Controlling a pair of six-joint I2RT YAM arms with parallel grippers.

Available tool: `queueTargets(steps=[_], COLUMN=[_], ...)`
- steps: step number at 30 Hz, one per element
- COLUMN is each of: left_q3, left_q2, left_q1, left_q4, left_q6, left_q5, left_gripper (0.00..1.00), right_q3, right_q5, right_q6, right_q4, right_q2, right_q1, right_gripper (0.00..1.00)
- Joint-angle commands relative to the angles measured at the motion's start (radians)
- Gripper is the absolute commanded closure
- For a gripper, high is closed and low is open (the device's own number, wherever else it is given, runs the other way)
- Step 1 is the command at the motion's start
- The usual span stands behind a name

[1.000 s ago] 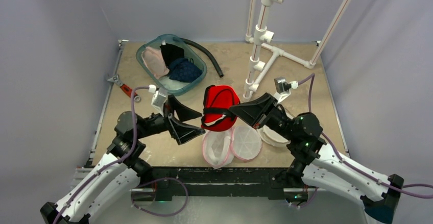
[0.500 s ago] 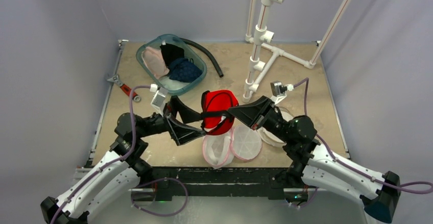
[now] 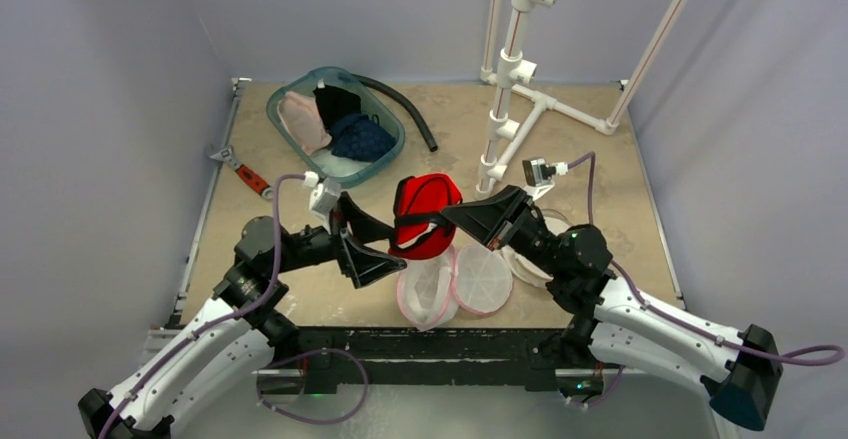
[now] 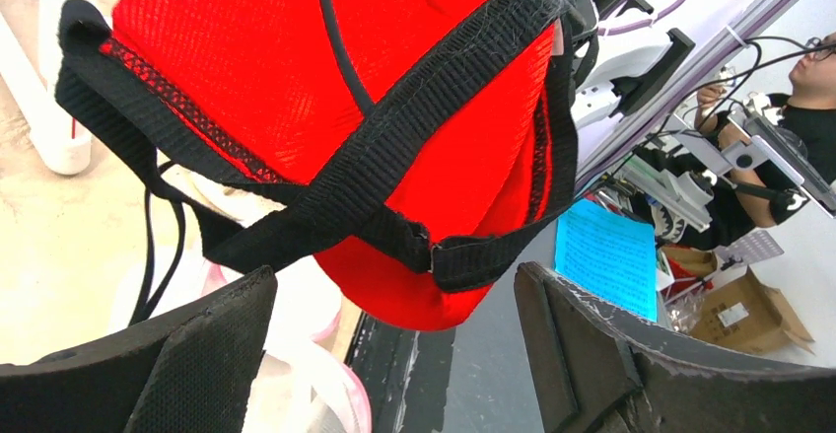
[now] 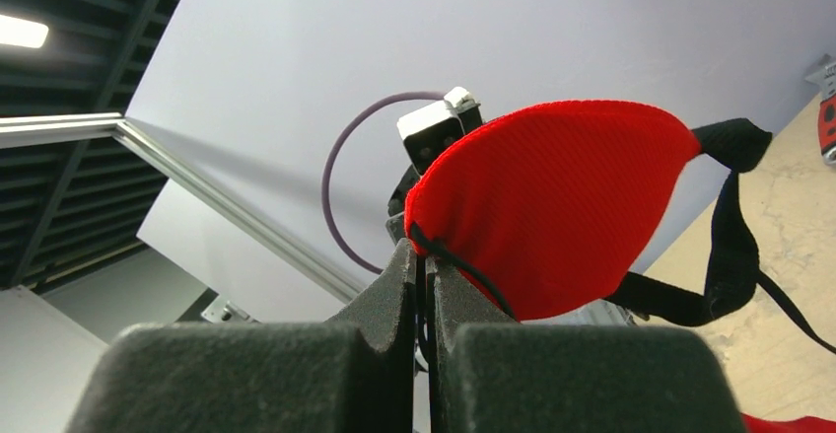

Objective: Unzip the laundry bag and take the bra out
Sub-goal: Pick up the bra from the laundry bag.

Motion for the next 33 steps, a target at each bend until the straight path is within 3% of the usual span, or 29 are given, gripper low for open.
queueTargets(steps=[1, 5, 7, 10, 12, 13, 16, 18, 19, 21, 23, 28, 33], left_q3=[0.002, -0.005, -0.004, 0.0, 0.008, 0.015, 0.032, 0.067, 0.098, 0.164, 0.232, 0.344, 0.473], left_q2=[-0.006, 0.011, 0.026, 0.037, 0.037, 0.036, 0.031, 0.02, 0.012, 0.002, 0.005, 0.018, 0.111], left_q1=[-0.007, -0.007, -0.009, -0.01, -0.011, -0.01, -0.01, -0.011, -0.011, -0.01, -0.011, -0.011, -0.011], left_q4=[0.056, 0.148, 0.176, 0.198, 0.176, 0.141, 0.082, -0.022, -0.093, -0.256, -0.373, -0.507, -0.613], left_q6=[0.0, -0.063, -0.075, -0.073, -0.047, -0.029, 0.008, 0.077, 0.133, 0.288, 0.409, 0.699, 0.91], left_q5=[0.003, 0.02, 0.026, 0.03, 0.029, 0.022, 0.01, -0.036, -0.086, -0.189, -0.288, -0.427, -0.555], left_gripper=[0.13, 0.25, 0.39, 0.67, 0.96, 1.0, 1.0, 1.0, 1.0, 1.0, 1.0, 1.0, 1.0], right_q3=[0.047, 0.016, 0.002, 0.012, 0.019, 0.021, 0.051, 0.101, 0.137, 0.217, 0.287, 0.334, 0.264], right_q5=[0.006, 0.035, 0.046, 0.036, 0.024, 0.016, -0.028, -0.052, -0.061, -0.042, -0.02, 0.099, 0.138], right_q6=[0.006, 0.028, 0.038, 0.035, 0.028, 0.022, -0.04, -0.134, -0.186, -0.299, -0.399, -0.518, -0.516], right_q4=[0.069, 0.108, 0.139, 0.14, 0.119, 0.104, 0.014, -0.118, -0.217, -0.431, -0.629, -0.916, -0.908], right_q2=[-0.003, 0.002, 0.01, 0.029, 0.032, 0.028, 0.006, -0.021, -0.035, -0.067, -0.098, -0.193, -0.239], right_q1=[-0.005, -0.003, -0.004, -0.005, -0.004, -0.003, -0.005, -0.004, -0.003, -0.004, -0.003, -0.003, -0.003], right_gripper=[1.0, 1.0, 1.0, 1.0, 1.0, 1.0, 1.0, 0.61, 0.46, 0.22, 0.07, 0.02, 0.02])
